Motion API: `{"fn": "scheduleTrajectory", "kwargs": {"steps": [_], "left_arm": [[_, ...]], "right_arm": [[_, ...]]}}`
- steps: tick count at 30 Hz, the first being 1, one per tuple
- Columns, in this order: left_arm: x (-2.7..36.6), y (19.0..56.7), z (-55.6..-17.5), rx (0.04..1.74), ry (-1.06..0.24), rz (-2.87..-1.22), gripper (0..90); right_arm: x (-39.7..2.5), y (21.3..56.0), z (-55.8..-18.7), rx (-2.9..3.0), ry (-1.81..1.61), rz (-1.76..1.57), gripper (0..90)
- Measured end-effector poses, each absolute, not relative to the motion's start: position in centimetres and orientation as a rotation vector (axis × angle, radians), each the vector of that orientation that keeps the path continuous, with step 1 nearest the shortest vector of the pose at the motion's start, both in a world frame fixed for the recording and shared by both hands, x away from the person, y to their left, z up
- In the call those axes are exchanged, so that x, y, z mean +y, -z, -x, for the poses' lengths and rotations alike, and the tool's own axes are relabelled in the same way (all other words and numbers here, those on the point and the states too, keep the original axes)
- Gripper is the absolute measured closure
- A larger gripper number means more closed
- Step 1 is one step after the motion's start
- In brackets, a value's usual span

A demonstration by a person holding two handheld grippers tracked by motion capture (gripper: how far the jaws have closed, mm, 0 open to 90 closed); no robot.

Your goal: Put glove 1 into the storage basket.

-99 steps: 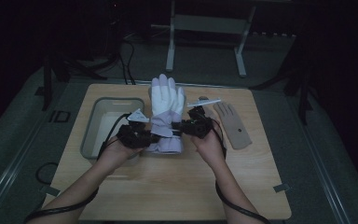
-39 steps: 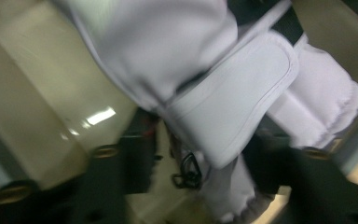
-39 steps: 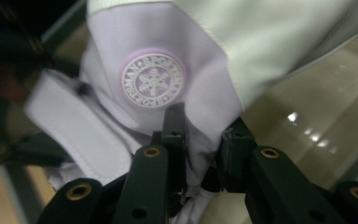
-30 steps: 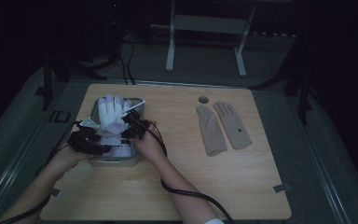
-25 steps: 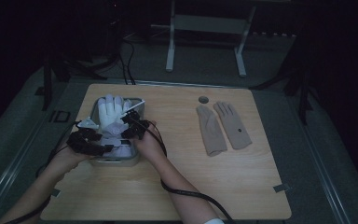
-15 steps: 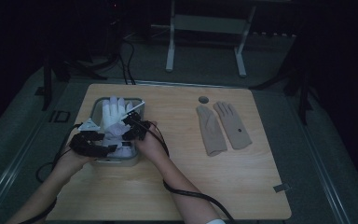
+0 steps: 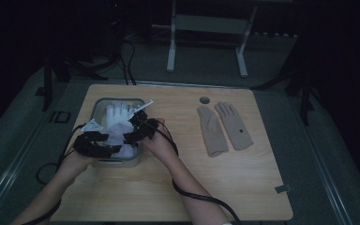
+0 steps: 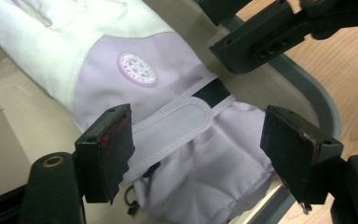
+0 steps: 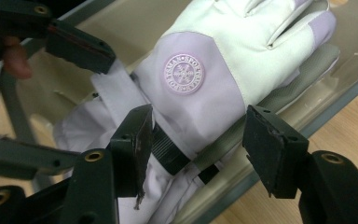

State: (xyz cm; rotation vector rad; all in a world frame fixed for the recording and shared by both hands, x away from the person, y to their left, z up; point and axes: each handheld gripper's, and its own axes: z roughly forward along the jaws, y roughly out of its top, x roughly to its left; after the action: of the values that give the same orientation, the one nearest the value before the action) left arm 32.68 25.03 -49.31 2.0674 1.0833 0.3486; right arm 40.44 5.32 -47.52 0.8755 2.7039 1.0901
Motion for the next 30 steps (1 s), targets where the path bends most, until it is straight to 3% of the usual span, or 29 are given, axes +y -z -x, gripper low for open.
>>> {"fn": "scheduleTrajectory", "kwargs": {"steps": [15,18,20,25,30], "left_arm": [[23.0,48.5,-31.2,1.003,-0.329,-2.034,26.5],[22.3,48.5,-30.9,0.971,-0.316,-2.039,26.4],[21.8,48.5,-30.8,0.963,-0.33,-2.045,25.8],[20.8,48.4,-30.6,0.935,-0.296,-2.011,17.7],[19.3,48.5,-30.0,0.891,-0.287,-1.993,17.7]], "right_arm": [[2.3,46.8,-39.4,2.689,-1.243,-0.822,41.5],[1.3,46.5,-39.3,2.674,-1.279,-0.825,37.0],[0.7,46.4,-39.3,2.672,-1.3,-0.829,29.1],[-1.0,46.1,-38.9,2.672,-1.275,-0.797,16.0],[-2.7,45.6,-38.7,2.644,-1.285,-0.809,15.2]]}}
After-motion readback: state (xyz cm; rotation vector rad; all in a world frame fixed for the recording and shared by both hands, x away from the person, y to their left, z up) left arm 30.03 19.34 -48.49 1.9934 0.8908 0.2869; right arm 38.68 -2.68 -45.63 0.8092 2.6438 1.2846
